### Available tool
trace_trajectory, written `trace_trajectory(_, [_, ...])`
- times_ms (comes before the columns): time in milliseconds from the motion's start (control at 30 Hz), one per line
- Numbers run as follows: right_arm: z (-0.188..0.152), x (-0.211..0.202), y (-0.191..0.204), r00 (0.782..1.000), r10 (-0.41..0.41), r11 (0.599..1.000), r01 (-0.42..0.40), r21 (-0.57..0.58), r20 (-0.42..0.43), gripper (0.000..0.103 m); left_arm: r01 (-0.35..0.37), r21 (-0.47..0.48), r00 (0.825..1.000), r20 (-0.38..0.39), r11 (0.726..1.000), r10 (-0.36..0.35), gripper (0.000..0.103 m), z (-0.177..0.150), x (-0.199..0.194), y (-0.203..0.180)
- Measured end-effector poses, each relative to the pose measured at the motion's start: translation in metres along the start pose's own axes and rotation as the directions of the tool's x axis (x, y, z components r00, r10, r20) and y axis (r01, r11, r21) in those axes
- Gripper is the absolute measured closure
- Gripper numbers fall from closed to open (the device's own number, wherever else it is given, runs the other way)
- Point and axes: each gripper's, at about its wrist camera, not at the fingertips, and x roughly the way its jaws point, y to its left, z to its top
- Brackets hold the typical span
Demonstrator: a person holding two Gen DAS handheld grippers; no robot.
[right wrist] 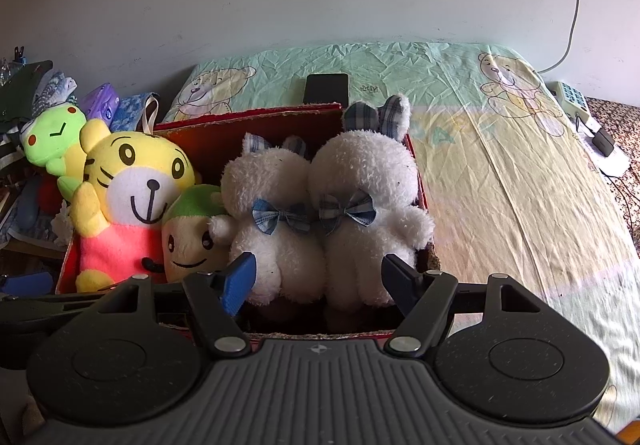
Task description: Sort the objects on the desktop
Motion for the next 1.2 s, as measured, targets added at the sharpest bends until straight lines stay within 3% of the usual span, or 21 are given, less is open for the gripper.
trace_trajectory(500, [-0.019,-0.021,-0.022,0.998,0.069,0.997,-0.069,-0.044,-0.013,0.031,-0.038,-0.029,0.999,-0.012,0.999,0.037,0.003,-0.022,-0.024,-0.021])
trace_trajectory(900, [-0.044,-0.043,-0.097,0.999,-0.002,0.999,0.003,0.034,-0.033,0.031,0.019,0.037,0.998,-0.06,0.999,-0.016,0.003,-0.062,-0.04,-0.098])
trace_trajectory(1200, [-0.062,-0.053,-0.136,0.998,-0.043,0.995,0.046,0.092,-0.037,0.03,0.052,0.094,0.997,-0.06,0.994,-0.047,0.003,-0.075,-0.05,-0.146])
